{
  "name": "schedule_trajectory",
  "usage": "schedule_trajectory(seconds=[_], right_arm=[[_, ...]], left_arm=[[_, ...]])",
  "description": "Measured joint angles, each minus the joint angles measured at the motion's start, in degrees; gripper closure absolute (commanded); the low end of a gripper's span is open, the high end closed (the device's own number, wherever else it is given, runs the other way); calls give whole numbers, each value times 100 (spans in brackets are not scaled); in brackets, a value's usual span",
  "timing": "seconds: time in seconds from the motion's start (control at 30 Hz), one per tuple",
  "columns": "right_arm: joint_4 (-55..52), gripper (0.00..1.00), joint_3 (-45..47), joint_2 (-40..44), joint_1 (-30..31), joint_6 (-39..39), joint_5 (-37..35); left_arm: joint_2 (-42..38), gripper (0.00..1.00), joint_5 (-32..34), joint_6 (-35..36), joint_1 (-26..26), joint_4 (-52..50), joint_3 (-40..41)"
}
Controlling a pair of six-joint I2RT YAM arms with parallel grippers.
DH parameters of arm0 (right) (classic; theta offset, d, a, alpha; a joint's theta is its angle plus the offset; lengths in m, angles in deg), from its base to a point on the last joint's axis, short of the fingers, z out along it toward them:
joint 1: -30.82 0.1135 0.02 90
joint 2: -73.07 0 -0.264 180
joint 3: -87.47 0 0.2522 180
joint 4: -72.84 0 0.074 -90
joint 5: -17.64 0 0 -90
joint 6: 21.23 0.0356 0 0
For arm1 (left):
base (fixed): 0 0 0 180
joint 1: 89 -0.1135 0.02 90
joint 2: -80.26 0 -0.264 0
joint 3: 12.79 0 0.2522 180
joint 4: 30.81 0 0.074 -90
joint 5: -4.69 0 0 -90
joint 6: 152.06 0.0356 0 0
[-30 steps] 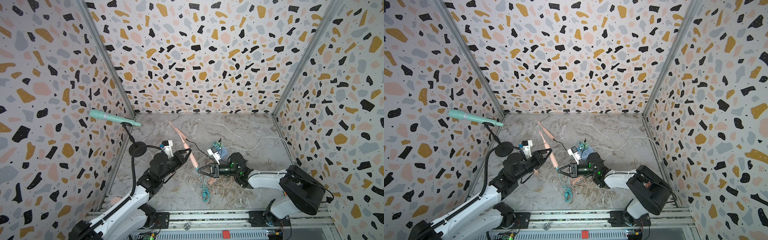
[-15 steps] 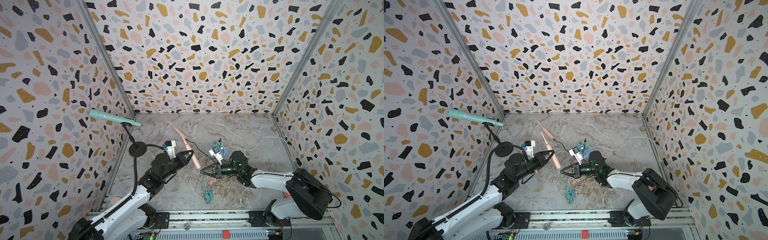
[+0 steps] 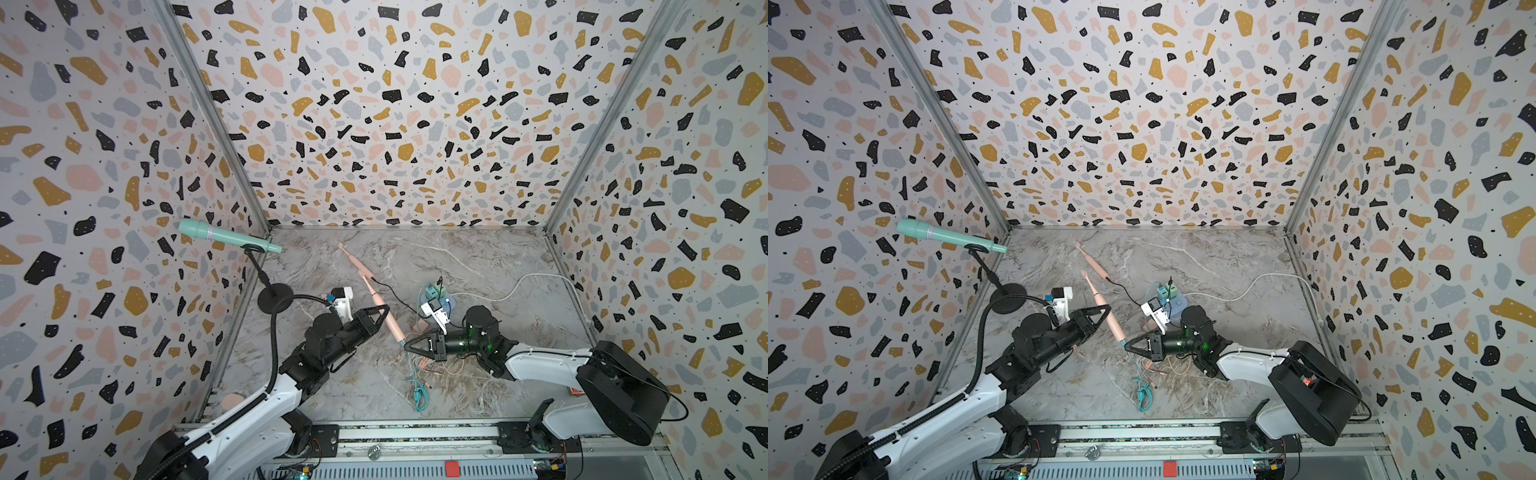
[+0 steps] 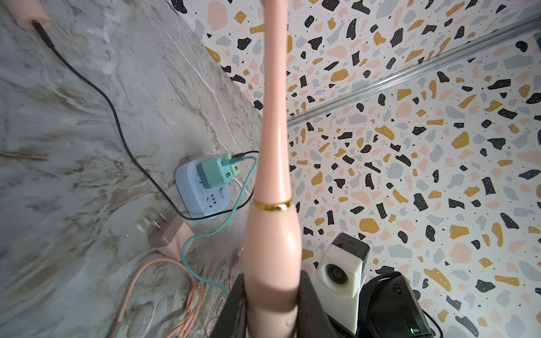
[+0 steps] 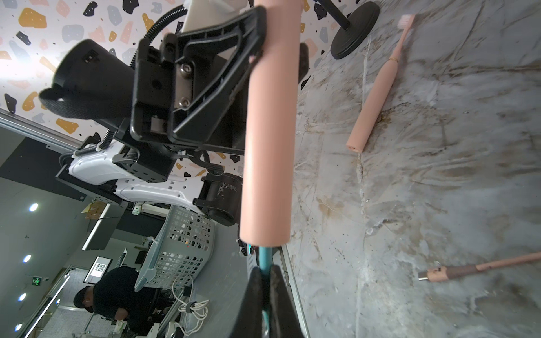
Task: Charge the electric toothbrush
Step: Insert the charging cable into the electric toothbrush.
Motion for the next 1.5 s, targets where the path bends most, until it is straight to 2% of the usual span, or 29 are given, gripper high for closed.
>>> schedule_trajectory(seconds=[0.67,1.3,1.33,1.43,1.5], right_arm=[[-140,100,-2,9,-129,52,356],[-428,100,-2,149,-186,-33,431],[-492,97,-2,186,-188,-63,420],[-839,67,-72,433,-205,-297,188],[-1104,53,-197,710,-278,-496,-48]], left_arm=[[-39,100,671,68,549,374,192],[22,100,1126,-138,848,691,350],[-9,100,1139,-160,848,614,332],[-149,100,957,-149,752,46,63],[-205,100,706,-125,568,-354,-234]])
